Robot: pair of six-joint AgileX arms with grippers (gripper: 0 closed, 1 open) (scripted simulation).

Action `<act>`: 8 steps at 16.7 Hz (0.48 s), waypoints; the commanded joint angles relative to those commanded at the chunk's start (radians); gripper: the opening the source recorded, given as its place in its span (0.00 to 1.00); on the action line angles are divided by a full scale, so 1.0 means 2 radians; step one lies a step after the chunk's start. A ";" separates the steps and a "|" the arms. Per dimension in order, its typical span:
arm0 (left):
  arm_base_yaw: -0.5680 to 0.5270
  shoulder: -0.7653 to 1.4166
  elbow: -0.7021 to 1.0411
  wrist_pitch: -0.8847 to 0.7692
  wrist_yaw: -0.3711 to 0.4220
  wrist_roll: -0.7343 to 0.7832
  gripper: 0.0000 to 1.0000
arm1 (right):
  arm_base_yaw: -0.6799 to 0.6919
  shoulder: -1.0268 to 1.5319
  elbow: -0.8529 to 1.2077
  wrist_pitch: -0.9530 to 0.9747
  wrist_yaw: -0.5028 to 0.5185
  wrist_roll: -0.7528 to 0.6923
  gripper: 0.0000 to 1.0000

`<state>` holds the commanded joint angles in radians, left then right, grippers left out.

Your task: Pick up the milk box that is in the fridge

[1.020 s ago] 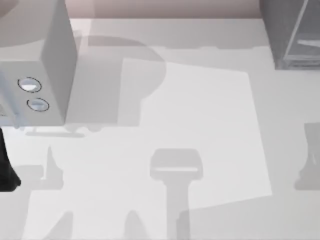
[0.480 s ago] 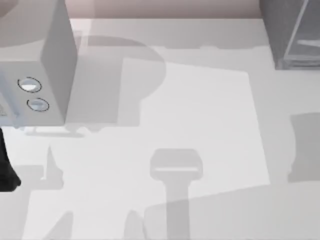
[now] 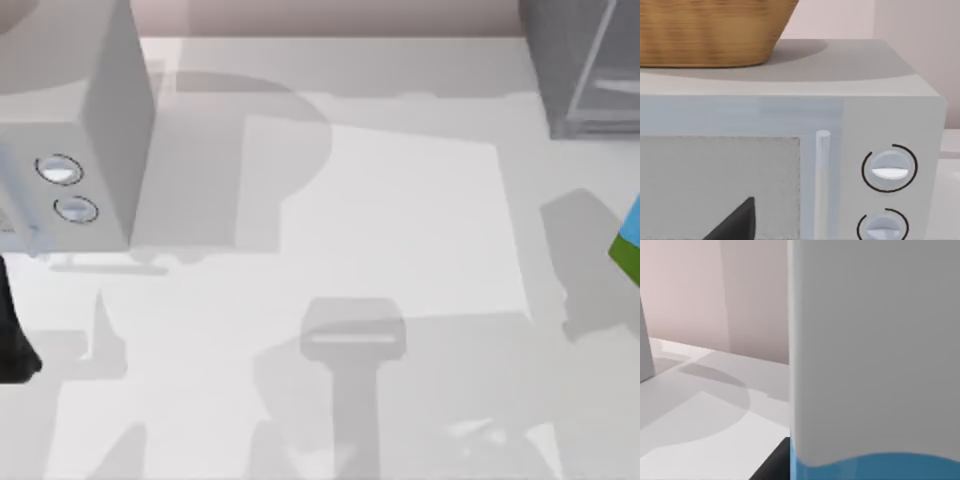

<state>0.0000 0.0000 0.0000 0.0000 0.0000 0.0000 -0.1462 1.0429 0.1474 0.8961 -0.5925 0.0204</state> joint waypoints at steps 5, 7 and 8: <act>0.000 0.000 0.000 0.000 0.000 0.000 1.00 | -0.026 0.194 0.027 0.168 -0.113 0.006 0.00; 0.000 0.000 0.000 0.000 0.000 0.000 1.00 | -0.034 0.254 0.037 0.222 -0.148 0.007 0.00; 0.000 0.000 0.000 0.000 0.000 0.000 1.00 | -0.038 0.278 0.041 0.244 -0.162 0.007 0.00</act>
<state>0.0000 0.0000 0.0000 0.0000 0.0000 0.0000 -0.2213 1.5991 0.2288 1.3839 -0.9164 0.0344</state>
